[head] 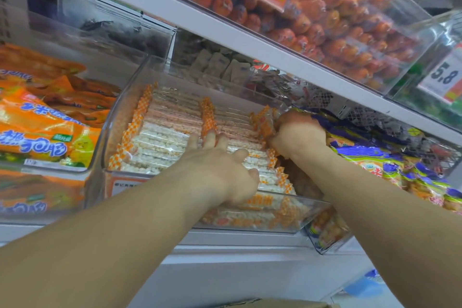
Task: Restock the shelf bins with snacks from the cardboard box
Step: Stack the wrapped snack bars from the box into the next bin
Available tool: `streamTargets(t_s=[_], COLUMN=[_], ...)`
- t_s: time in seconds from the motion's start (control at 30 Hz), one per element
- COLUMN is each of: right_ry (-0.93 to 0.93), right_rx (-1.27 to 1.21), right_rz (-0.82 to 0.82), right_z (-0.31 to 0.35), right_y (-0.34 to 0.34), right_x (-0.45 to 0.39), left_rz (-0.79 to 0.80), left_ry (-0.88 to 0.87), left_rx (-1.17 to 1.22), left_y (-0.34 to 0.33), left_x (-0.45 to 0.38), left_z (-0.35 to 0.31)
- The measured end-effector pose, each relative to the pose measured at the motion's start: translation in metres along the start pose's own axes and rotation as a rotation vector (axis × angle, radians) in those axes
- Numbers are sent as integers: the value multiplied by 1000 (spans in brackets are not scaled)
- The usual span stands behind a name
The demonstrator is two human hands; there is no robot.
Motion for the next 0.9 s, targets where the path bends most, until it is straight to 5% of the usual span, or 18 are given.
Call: streamTargets(t_s=[0.3,0.6,0.9], right_ry=[23,236,499], right_rx=[88,-106,-8], right_rz=[-137,267,264], right_z=[-2,1,-9], right_y=[11,1,12], right_x=[2,8,16], left_rz=[-4,-20,-19], left_ry=[13,7,10], left_rx=[0,14,24], left_y=[-1,0,1], left_x=[-3,-3,-2], left_z=[2,0,1])
Point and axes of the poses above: each hand's wrist, its own x-axis away from the middle knuckle, its own y-axis out of the back of the hand, z = x × y, the point moved 5 cm from there along -x, towards the middle knuckle, and after that the axes turned 13 degrees about -z, right-handed, at the moved point
